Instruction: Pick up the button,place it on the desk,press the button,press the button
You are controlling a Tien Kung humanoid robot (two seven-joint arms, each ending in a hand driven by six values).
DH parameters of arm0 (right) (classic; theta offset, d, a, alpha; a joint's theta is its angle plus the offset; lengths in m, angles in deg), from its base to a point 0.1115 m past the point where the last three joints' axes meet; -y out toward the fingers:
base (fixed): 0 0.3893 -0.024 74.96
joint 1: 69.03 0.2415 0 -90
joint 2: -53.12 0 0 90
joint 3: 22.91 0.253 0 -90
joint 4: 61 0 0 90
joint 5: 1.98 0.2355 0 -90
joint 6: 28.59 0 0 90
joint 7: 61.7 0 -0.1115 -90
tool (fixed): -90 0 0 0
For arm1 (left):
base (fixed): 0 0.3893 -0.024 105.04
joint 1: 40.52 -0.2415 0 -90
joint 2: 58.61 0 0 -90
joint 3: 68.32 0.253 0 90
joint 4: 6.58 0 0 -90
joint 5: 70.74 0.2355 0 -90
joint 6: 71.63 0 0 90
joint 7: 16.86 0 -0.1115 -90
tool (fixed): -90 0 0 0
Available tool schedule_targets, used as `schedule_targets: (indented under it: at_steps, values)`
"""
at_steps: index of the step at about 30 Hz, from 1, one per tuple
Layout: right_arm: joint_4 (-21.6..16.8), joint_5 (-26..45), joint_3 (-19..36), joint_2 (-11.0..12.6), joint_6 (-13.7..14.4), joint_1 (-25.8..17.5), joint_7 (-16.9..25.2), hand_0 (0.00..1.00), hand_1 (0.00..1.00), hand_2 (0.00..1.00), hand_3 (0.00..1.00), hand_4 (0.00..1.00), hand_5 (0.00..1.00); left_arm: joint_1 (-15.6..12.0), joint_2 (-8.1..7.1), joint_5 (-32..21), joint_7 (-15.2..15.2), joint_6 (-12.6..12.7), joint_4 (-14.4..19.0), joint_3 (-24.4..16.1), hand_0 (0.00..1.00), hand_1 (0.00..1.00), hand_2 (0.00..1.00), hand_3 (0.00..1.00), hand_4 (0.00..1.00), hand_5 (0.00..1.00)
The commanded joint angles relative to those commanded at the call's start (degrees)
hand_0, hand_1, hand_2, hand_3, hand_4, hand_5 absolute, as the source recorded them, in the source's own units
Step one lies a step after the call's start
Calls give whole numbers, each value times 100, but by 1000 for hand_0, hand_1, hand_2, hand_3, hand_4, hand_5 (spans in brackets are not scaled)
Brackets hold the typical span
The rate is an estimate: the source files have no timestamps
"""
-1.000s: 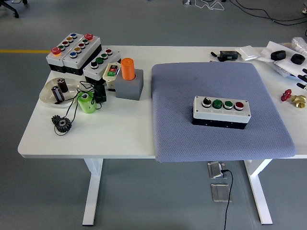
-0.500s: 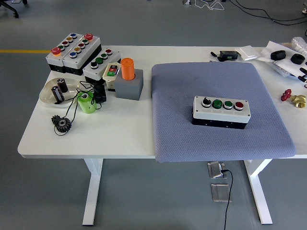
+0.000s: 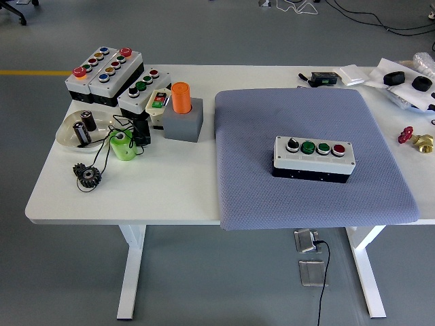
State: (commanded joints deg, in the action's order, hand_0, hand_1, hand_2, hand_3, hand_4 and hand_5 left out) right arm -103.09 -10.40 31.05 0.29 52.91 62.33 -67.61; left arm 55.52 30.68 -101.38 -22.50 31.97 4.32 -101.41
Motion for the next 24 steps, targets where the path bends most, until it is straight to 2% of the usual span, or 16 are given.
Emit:
schedule_targets:
  at_steps: [10, 24]
  values:
    - [-15, -199, -141, 34, -172, 40, 19, 888, 827, 856, 821, 611, 907, -11, 9, -27, -2, -2, -2, 25, 711, 780, 811, 671, 429, 971]
    - [-21, -166, -185, 31, -184, 61, 48, 891, 828, 852, 816, 604, 863, -28, 22, -82, -3, -2, -12, 70, 711, 781, 812, 672, 429, 971]
